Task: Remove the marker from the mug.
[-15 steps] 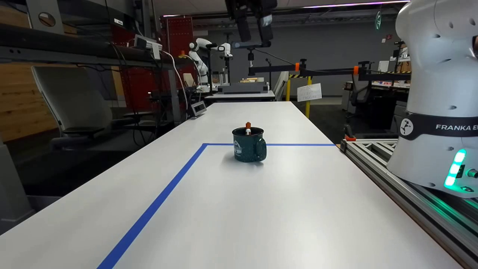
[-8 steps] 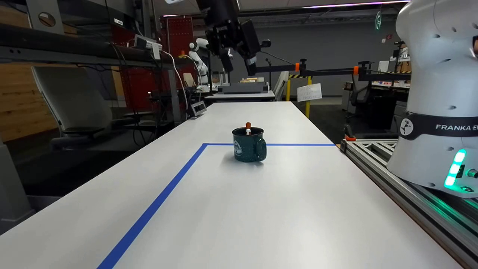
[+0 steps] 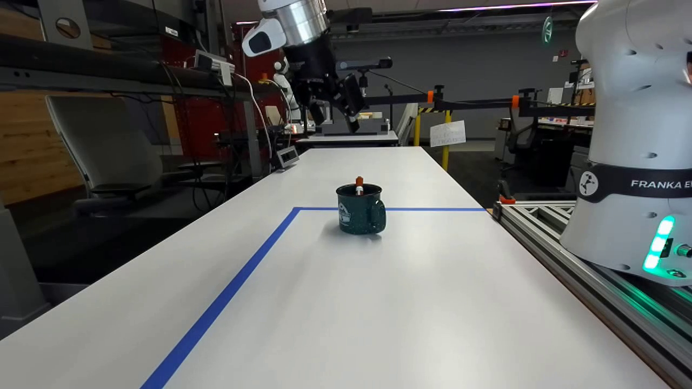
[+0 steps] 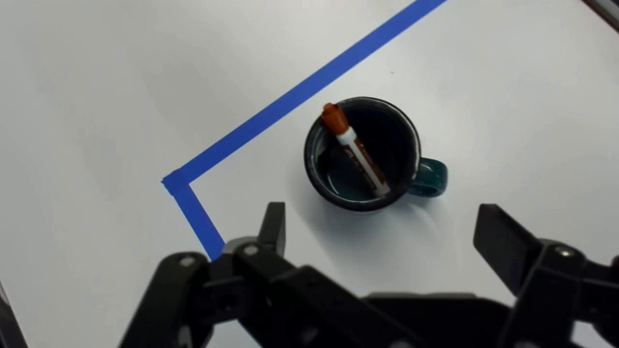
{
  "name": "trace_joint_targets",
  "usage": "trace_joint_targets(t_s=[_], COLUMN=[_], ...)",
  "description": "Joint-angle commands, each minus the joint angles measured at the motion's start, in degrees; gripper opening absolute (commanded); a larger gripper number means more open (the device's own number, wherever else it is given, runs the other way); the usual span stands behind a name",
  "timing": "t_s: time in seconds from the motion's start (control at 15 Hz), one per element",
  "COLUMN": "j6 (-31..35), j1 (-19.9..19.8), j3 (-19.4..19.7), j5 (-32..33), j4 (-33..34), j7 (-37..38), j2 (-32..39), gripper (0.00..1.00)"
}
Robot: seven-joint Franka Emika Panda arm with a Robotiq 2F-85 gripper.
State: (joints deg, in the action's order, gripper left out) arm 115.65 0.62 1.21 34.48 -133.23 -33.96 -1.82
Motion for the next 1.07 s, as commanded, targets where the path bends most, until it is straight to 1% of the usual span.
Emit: trace_joint_targets(t_s=[0.0, 0.07, 0.2, 0.4, 0.8, 1.0], j6=[4.38, 2.37, 3.68, 3.63, 5.14, 7.14], j1=[-1.87, -1.31, -2.06, -2.03, -3.27, -4.20], j3=[1.14, 0.49, 0.94, 0.87, 2.00, 2.66], j5=[5.87, 3.06, 4.26, 4.63, 8.36, 10.17], j4=[0.02, -0.01, -0.02, 0.08, -2.93, -4.11], j7=[0.74, 0.02, 0.05, 0.15, -0.41, -1.08], j2=[3.38, 1.86, 3.42, 3.74, 3.83, 4.32], gripper=[1.00, 1.00, 1.00, 1.00, 1.00, 1.00])
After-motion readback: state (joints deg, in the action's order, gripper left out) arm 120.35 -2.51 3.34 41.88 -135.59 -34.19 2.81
